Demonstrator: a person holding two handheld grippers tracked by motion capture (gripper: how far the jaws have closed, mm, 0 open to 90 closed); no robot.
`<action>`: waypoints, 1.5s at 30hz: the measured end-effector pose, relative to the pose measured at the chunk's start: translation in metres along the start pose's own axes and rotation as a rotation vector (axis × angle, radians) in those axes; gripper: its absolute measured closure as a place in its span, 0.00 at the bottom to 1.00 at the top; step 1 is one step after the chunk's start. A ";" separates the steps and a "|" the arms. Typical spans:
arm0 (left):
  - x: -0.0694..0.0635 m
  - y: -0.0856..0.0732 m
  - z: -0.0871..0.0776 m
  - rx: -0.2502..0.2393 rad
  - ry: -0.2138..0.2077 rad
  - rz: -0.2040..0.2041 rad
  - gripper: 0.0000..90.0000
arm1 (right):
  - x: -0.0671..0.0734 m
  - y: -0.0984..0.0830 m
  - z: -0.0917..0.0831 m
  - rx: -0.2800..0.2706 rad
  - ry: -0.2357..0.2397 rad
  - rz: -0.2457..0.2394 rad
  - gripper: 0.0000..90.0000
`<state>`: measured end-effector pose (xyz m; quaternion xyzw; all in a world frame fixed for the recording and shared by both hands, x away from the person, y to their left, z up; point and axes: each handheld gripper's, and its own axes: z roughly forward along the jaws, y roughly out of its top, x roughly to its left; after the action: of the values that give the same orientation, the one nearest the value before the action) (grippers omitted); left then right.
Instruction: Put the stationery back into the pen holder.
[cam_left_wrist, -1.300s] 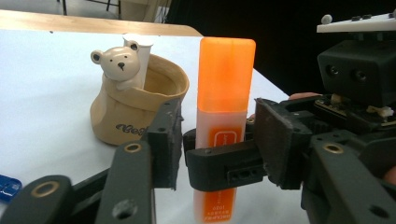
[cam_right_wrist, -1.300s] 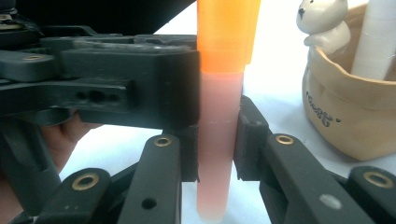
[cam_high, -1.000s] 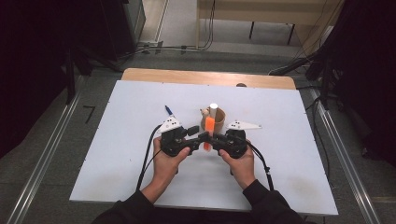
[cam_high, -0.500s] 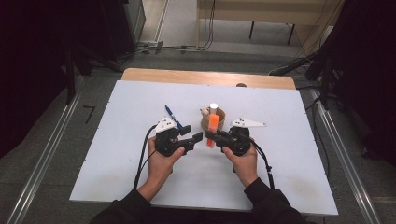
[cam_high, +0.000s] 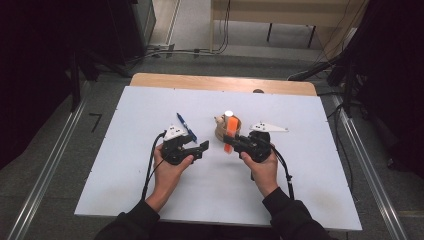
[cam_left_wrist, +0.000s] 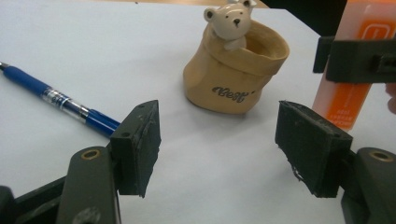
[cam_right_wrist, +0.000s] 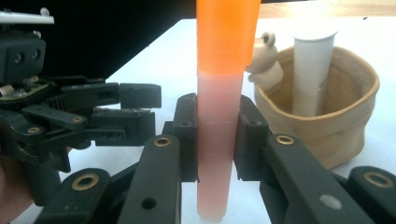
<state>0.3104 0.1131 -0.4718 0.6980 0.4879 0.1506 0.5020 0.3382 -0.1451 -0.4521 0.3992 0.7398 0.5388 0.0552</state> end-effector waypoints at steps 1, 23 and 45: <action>0.001 0.000 0.000 0.002 0.003 0.001 0.35 | -0.001 0.001 0.000 -0.002 -0.002 -0.001 0.80; 0.009 -0.002 -0.003 -0.011 0.017 -0.028 0.35 | -0.026 0.029 0.005 -0.092 -0.084 0.052 0.80; 0.012 -0.002 -0.005 -0.015 0.017 -0.035 0.35 | -0.051 0.044 0.023 -0.109 -0.187 0.103 0.80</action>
<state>0.3118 0.1253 -0.4745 0.6843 0.5030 0.1514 0.5057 0.4081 -0.1565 -0.4427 0.4816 0.6795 0.5408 0.1177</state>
